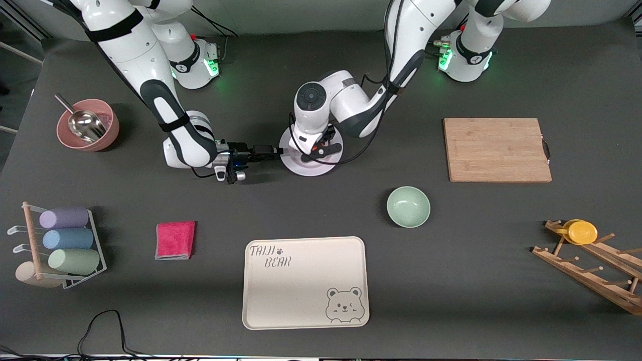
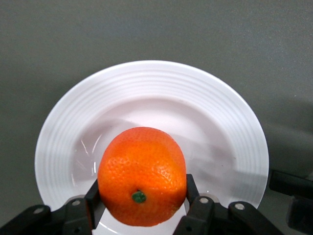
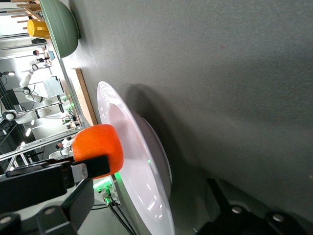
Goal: Place orange and plate with both arms
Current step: 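Lower the orange onto the plate and open the left gripper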
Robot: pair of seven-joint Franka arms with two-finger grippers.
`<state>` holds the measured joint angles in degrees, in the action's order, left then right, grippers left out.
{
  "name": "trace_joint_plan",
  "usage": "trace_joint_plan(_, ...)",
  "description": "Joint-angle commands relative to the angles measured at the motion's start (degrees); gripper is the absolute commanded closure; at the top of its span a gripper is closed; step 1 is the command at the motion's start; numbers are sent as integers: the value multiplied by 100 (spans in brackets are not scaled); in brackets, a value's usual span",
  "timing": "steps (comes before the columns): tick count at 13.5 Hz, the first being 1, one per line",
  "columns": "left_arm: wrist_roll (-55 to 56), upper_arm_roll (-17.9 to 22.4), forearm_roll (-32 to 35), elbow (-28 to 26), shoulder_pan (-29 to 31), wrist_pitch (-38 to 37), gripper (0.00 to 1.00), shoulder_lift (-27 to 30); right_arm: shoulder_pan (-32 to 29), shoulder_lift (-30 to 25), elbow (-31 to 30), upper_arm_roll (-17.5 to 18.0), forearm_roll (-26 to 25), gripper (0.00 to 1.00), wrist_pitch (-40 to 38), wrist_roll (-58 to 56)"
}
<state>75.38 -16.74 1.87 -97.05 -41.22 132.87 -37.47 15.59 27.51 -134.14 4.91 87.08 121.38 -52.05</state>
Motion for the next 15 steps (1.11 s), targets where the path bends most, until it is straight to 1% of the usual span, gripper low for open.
trace_joint_plan(1, 275, 83, 130, -7, -141, 177, 100, -32, 32, 79, 28, -8, 169, 0, 27, -271)
trace_joint_plan(2, 275, 83, 130, -7, -150, 178, 100, -67, 32, 79, 28, -8, 169, 0, 27, -271)
trace_joint_plan(3, 275, 83, 130, 1, -141, 169, 75, -68, 32, 79, 28, -8, 169, 0, 27, -280)
trace_joint_plan(4, 284, 83, 130, 10, -141, 160, 1, -68, 23, 79, 28, -8, 169, 0, 27, -280)
trace_joint_plan(7, 266, 109, 130, 37, -62, -6, 0, 81, 32, 88, 28, -8, 169, 0, 27, -280)
trace_joint_plan(9, -39, 415, 147, 247, 131, -1153, 0, 554, 32, 149, 28, -8, 177, 0, 18, -402)
trace_joint_plan(10, -459, 504, 87, 335, 271, -1558, 0, 783, 58, 176, 20, -8, 334, 0, 18, -472)
trace_joint_plan(12, -997, 531, 33, 449, 779, -2061, 0, 1196, 102, 289, 19, 10, 607, 0, 18, -736)
trace_joint_plan(14, -1908, 540, 33, 616, 1298, -2658, 0, 1504, 154, 308, 19, 10, 617, 0, 18, -798)
trace_joint_plan(15, -2331, 549, 24, 669, 1553, -2844, 0, 1610, 155, 316, 11, 18, 617, 0, 18, -798)
